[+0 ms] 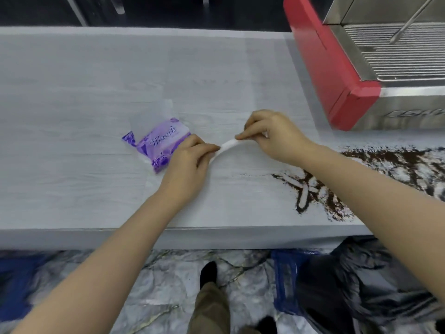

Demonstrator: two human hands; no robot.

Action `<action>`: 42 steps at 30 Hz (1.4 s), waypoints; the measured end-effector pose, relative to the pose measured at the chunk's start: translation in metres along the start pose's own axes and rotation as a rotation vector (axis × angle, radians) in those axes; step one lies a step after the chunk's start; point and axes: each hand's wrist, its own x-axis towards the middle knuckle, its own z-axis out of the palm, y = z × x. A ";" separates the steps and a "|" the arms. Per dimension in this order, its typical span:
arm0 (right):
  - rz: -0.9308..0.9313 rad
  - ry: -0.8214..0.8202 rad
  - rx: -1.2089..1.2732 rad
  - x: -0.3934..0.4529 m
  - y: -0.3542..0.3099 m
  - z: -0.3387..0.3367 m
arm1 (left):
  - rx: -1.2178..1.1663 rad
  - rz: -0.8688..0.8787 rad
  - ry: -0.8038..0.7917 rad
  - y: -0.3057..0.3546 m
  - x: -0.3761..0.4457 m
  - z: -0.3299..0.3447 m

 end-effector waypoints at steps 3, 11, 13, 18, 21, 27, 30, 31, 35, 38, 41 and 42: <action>-0.020 -0.009 0.019 0.046 0.005 0.013 | 0.028 -0.074 0.083 -0.018 0.017 -0.010; -0.030 0.009 0.040 0.159 0.030 0.038 | 0.155 -0.136 0.149 -0.086 0.101 -0.024; -0.026 0.006 0.022 0.180 0.041 0.043 | 0.195 -0.123 0.137 -0.100 0.120 -0.023; -0.018 0.012 -0.010 0.202 0.062 0.046 | 0.261 -0.043 0.086 -0.113 0.149 -0.016; -0.031 0.016 -0.025 0.191 0.069 0.045 | 0.295 0.015 0.043 -0.112 0.149 -0.013; -0.068 -0.009 -0.013 0.136 0.063 0.035 | 0.293 0.146 -0.028 -0.091 0.116 -0.009; -0.083 -0.045 -0.002 0.097 0.054 0.029 | 0.298 0.199 -0.056 -0.069 0.085 -0.006; -0.096 -0.055 -0.005 0.082 0.051 0.026 | 0.300 0.216 -0.069 -0.061 0.074 -0.004; -0.148 -0.066 -0.010 0.023 0.036 0.017 | 0.273 0.256 -0.107 -0.026 0.026 0.003; -0.168 -0.094 -0.005 -0.022 0.026 0.013 | 0.261 0.252 -0.124 0.001 -0.012 0.009; -0.169 -0.138 -0.001 -0.055 0.018 0.010 | 0.258 0.263 -0.111 0.018 -0.041 0.018; -0.176 -0.148 -0.012 -0.062 0.016 0.008 | 0.255 0.264 -0.103 0.022 -0.048 0.021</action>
